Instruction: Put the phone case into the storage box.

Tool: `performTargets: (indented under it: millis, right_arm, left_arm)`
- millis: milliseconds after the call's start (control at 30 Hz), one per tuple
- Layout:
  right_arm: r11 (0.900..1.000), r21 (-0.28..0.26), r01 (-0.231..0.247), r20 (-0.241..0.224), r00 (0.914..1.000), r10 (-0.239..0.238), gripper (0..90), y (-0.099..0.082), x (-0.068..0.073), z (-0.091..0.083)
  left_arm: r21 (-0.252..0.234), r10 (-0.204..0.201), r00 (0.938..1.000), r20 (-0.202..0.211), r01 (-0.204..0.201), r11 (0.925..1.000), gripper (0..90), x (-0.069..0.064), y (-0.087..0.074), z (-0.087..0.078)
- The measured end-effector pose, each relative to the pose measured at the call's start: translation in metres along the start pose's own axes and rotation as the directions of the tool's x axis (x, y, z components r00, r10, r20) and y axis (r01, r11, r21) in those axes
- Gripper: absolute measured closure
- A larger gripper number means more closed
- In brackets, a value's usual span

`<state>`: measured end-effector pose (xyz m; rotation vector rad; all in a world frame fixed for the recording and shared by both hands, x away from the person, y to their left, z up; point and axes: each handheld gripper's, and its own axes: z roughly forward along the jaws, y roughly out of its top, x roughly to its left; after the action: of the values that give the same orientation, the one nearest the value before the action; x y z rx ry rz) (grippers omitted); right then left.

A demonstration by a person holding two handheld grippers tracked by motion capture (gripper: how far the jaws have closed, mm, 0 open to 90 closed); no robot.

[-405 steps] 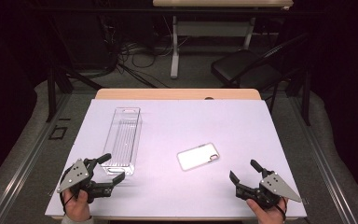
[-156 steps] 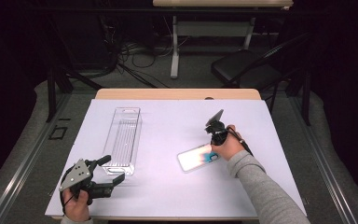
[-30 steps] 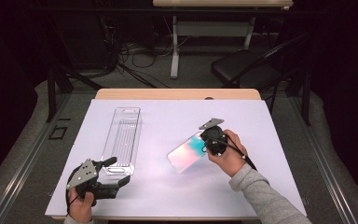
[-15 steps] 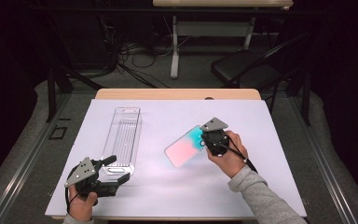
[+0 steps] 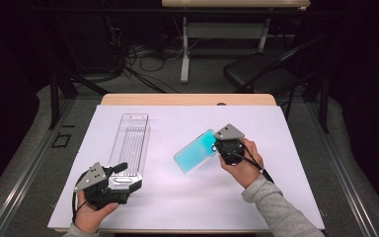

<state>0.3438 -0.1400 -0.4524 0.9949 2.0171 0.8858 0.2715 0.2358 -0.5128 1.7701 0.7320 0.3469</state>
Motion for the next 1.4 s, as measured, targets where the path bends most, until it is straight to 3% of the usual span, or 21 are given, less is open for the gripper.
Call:
performTargets:
  millis: [100, 433, 633, 900, 1067, 1400]
  right_arm:
    - [1.0000, -0.005, 0.003, -0.001, 1.0000, -0.003, 89.0, 0.000, 0.000, -0.001]
    - [0.9989, -0.022, 0.042, 0.000, 0.9991, -0.042, 89.0, 0.002, 0.003, -0.005]
    - [0.9958, -0.045, 0.080, 0.024, 0.9966, -0.079, 89.0, 0.008, 0.003, -0.011]
    - [0.9878, -0.074, 0.137, 0.063, 0.9892, -0.132, 88.9, 0.013, 0.003, -0.015]
    - [0.9792, -0.096, 0.179, 0.089, 0.9813, -0.171, 88.9, 0.016, 0.006, -0.016]
    - [0.9729, -0.112, 0.203, 0.089, 0.9771, -0.193, 88.9, 0.026, 0.008, -0.019]
  left_arm:
    - [0.001, 0.011, 0.9998, 0.015, -0.011, 0.9999, 26.4, -0.002, 0.005, 0.000]
    - [0.007, 0.000, 0.9995, 0.030, 0.000, 1.0000, 25.7, -0.003, 0.025, 0.006]
    - [0.024, -0.009, 0.9993, 0.037, 0.008, 0.9997, 25.8, -0.001, 0.039, 0.014]
    - [0.016, -0.010, 0.9991, 0.040, 0.010, 0.9998, 29.9, 0.000, 0.050, 0.024]
    - [0.037, -0.023, 0.9988, 0.043, 0.022, 0.9991, 32.3, 0.001, 0.058, 0.033]
    - [0.055, -0.006, 0.9978, 0.066, 0.002, 0.9985, 38.7, 0.004, 0.077, 0.048]
